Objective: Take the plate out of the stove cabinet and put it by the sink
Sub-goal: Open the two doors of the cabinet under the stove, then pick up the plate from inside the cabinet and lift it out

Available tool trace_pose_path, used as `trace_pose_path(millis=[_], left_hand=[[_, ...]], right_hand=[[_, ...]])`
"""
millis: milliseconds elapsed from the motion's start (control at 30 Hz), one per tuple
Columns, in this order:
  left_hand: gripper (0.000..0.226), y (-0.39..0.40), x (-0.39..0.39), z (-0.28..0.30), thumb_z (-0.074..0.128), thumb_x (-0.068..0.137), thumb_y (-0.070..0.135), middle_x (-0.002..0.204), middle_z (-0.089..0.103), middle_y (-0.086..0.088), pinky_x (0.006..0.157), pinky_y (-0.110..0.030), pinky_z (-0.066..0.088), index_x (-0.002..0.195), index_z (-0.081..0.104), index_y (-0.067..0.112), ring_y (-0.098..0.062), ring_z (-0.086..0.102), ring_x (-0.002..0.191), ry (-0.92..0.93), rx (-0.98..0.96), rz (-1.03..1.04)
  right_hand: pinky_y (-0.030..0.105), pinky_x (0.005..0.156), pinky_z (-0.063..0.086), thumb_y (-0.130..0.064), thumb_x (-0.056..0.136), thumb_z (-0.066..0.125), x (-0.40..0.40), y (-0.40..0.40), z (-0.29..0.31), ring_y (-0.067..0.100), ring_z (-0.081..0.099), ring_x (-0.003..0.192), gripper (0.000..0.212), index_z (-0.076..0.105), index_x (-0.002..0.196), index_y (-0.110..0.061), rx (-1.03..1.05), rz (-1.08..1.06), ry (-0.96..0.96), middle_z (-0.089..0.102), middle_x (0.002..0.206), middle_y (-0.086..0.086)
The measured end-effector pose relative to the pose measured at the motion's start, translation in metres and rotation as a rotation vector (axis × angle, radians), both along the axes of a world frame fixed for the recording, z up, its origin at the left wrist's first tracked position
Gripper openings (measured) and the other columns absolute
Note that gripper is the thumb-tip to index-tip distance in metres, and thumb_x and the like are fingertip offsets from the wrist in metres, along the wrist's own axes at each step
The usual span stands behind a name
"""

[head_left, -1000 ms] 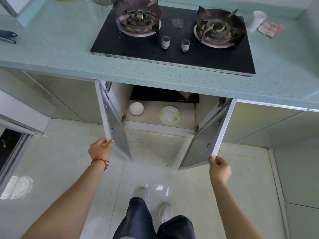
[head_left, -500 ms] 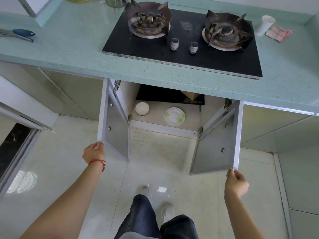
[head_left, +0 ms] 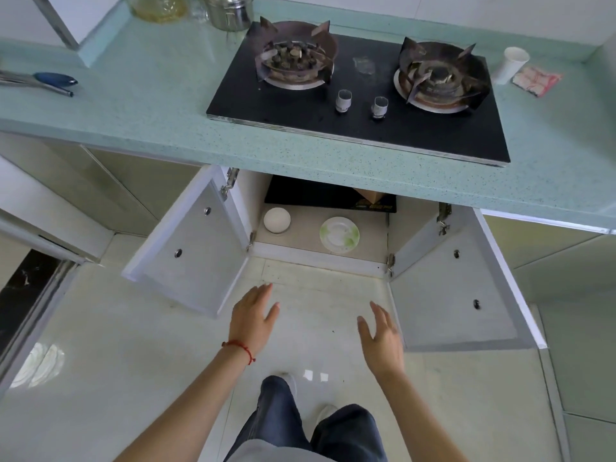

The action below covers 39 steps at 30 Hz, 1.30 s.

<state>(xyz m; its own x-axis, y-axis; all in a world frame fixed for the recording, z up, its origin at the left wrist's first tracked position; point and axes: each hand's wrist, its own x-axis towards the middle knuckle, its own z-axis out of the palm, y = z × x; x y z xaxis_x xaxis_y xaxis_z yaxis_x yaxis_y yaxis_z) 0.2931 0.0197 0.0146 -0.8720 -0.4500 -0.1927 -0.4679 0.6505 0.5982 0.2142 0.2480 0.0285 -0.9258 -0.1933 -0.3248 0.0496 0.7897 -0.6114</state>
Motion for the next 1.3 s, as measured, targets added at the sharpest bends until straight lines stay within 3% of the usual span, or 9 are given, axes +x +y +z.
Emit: trace_pose_path(millis=[200, 467, 667, 867, 1300], left_hand=[[0.049, 0.006, -0.023, -0.007, 0.039, 0.093, 0.033, 0.15, 0.031, -0.007, 0.114, -0.042, 0.025, 0.138, 0.03, 0.014, -0.024, 0.023, 0.14, -0.079, -0.204, -0.243], [0.051, 0.023, -0.051, -0.022, 0.037, 0.093, 0.037, 0.15, 0.031, -0.006, 0.114, -0.043, 0.023, 0.139, 0.027, 0.016, -0.023, 0.022, 0.14, -0.117, -0.267, -0.345], [0.05, 0.031, -0.082, -0.026, 0.043, 0.092, 0.035, 0.145, 0.039, -0.01, 0.111, -0.046, 0.029, 0.136, 0.034, 0.013, -0.026, 0.031, 0.137, -0.142, -0.304, -0.326], [0.05, 0.038, -0.123, -0.045, 0.042, 0.092, 0.035, 0.145, 0.039, -0.01, 0.11, -0.046, 0.03, 0.135, 0.035, 0.013, -0.027, 0.032, 0.136, -0.176, -0.311, -0.259], [0.05, 0.016, -0.219, -0.126, 0.043, 0.092, 0.033, 0.144, 0.04, -0.012, 0.11, -0.046, 0.029, 0.135, 0.035, 0.01, -0.028, 0.033, 0.135, -0.122, -0.322, -0.313]], right_hand=[[0.038, 0.112, 0.028, -0.037, 0.095, 0.038, -0.01, -0.013, -0.001, 0.02, 0.024, 0.138, 0.051, 0.026, 0.14, -0.016, 0.131, 0.145, 0.076, 0.029, 0.15, 0.005], [0.035, 0.114, 0.02, -0.038, 0.095, 0.036, -0.04, -0.012, -0.009, 0.021, 0.021, 0.14, 0.052, 0.026, 0.14, -0.014, 0.217, 0.243, 0.139, 0.026, 0.152, 0.007], [0.035, 0.115, 0.016, -0.038, 0.095, 0.034, -0.081, 0.001, -0.018, 0.021, 0.019, 0.14, 0.052, 0.024, 0.14, -0.013, 0.255, 0.316, 0.127, 0.024, 0.152, 0.007], [0.037, 0.114, 0.021, -0.035, 0.095, 0.038, -0.131, 0.009, -0.035, 0.022, 0.022, 0.139, 0.051, 0.029, 0.138, -0.011, 0.238, 0.318, 0.129, 0.028, 0.151, 0.009], [0.04, 0.112, 0.023, -0.032, 0.094, 0.042, -0.215, -0.006, -0.122, 0.027, 0.025, 0.138, 0.05, 0.033, 0.136, -0.008, 0.245, 0.253, 0.133, 0.033, 0.148, 0.013]])
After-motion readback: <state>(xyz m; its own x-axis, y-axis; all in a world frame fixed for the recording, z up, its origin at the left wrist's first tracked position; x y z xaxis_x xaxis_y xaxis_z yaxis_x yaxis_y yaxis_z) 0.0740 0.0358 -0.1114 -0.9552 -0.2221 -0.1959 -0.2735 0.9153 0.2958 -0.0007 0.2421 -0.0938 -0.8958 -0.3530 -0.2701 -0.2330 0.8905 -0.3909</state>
